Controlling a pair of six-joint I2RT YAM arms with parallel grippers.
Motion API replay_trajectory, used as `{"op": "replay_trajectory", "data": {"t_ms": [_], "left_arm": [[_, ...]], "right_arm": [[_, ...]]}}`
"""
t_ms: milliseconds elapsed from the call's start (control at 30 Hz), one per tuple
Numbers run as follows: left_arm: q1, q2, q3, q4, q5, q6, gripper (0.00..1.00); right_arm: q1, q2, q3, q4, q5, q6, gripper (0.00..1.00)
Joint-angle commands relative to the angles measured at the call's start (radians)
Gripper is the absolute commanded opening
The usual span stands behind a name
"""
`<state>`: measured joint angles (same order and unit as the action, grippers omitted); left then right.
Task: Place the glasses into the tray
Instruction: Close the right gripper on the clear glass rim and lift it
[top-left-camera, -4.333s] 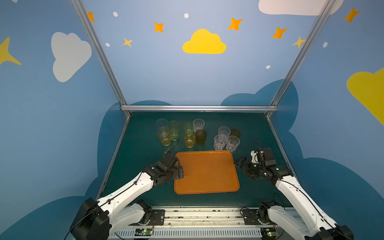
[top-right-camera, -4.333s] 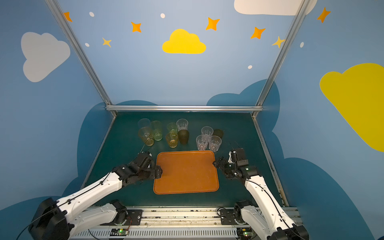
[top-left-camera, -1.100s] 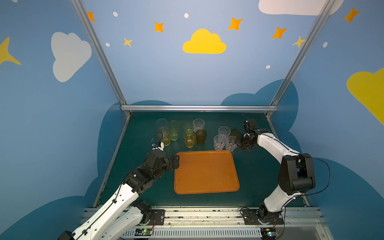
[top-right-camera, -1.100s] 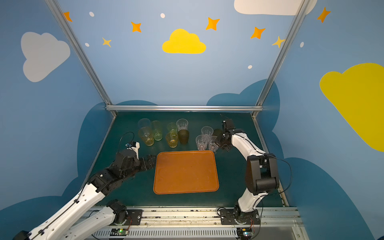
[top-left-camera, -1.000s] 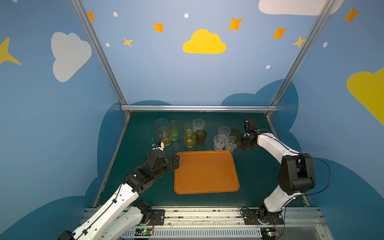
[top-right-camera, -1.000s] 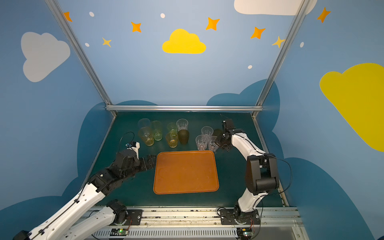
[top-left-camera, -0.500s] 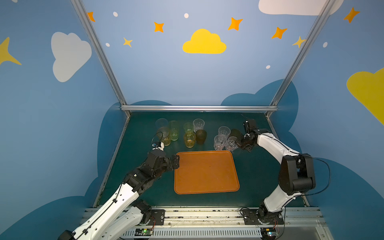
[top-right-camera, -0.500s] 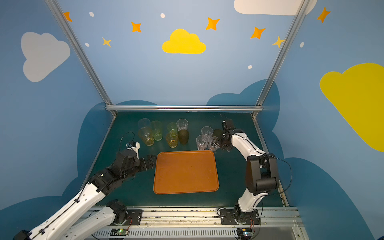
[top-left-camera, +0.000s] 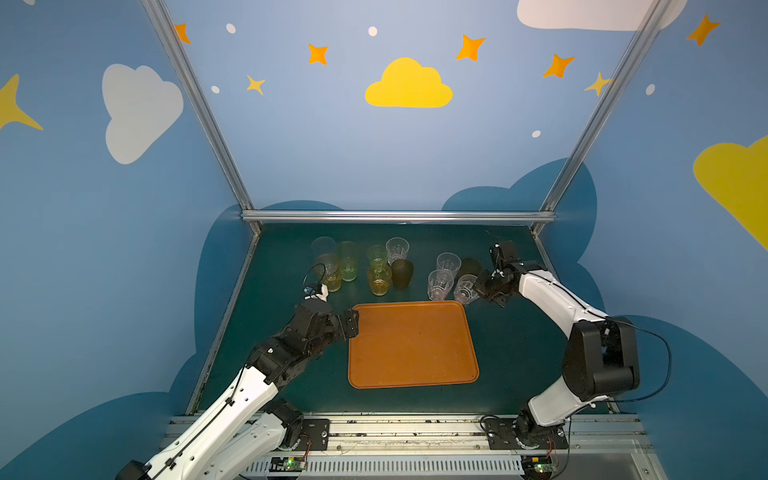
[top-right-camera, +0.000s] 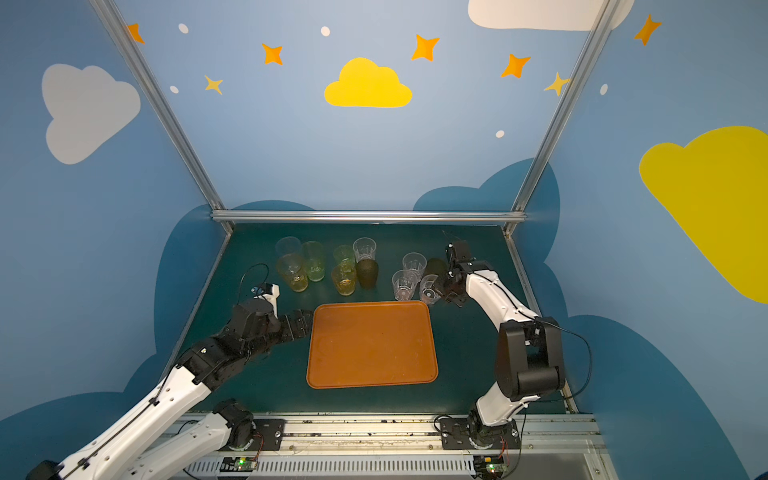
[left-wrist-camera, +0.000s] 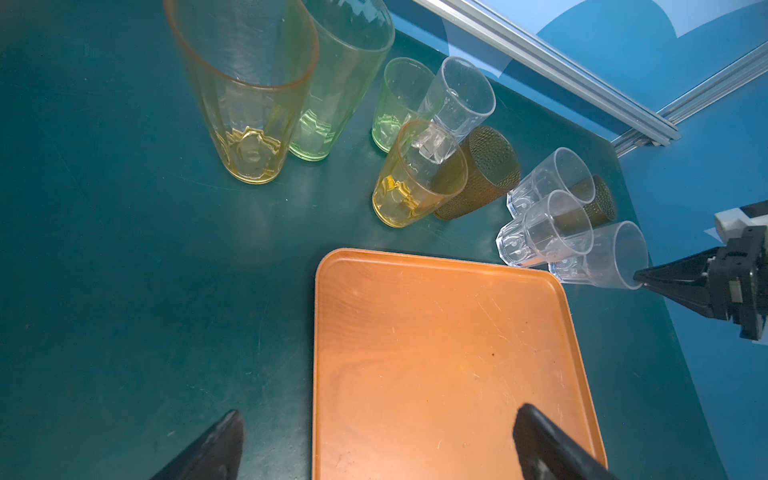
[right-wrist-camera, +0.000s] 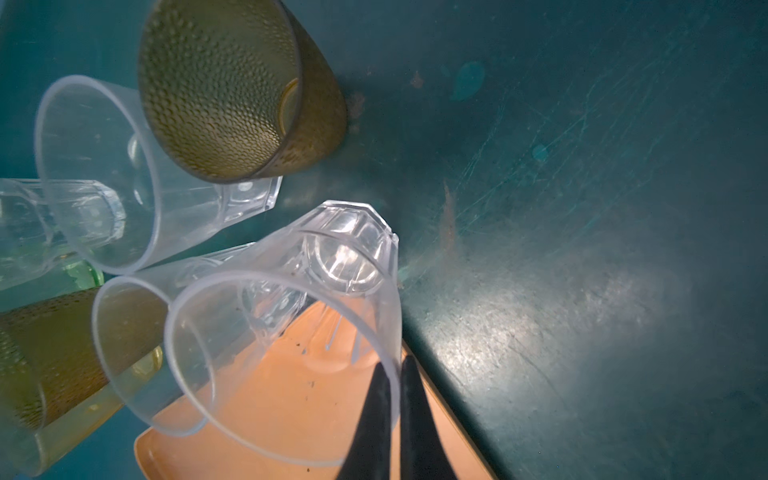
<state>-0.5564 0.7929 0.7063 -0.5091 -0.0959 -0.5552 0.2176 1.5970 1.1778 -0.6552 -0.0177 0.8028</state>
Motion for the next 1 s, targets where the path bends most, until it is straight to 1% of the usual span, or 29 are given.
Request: {"op": "replay_trajectory", "data": {"t_ms": [0, 367, 667, 800, 967], "left_arm": [[0.004, -0.001, -0.014, 0.016, -0.006, -0.003, 1.00], [0.004, 0.001, -0.012, 0.024, -0.007, -0.006, 1.00], [0.004, 0.002, -0.005, 0.024, 0.008, -0.017, 1.00], [0.004, -0.009, 0.019, -0.053, 0.014, -0.011, 1.00], [0.004, -0.032, 0.016, -0.097, 0.035, 0.012, 1.00]], "right_arm": [[0.006, -0.053, -0.019, -0.008, 0.005, 0.006, 0.00], [0.005, -0.145, -0.079, 0.020, 0.007, -0.002, 0.00], [0.004, -0.240, -0.123, 0.010, 0.026, -0.020, 0.00], [-0.001, -0.298, -0.125, -0.002, 0.042, -0.060, 0.00], [0.000, -0.379, -0.137, -0.009, 0.030, -0.063, 0.00]]}}
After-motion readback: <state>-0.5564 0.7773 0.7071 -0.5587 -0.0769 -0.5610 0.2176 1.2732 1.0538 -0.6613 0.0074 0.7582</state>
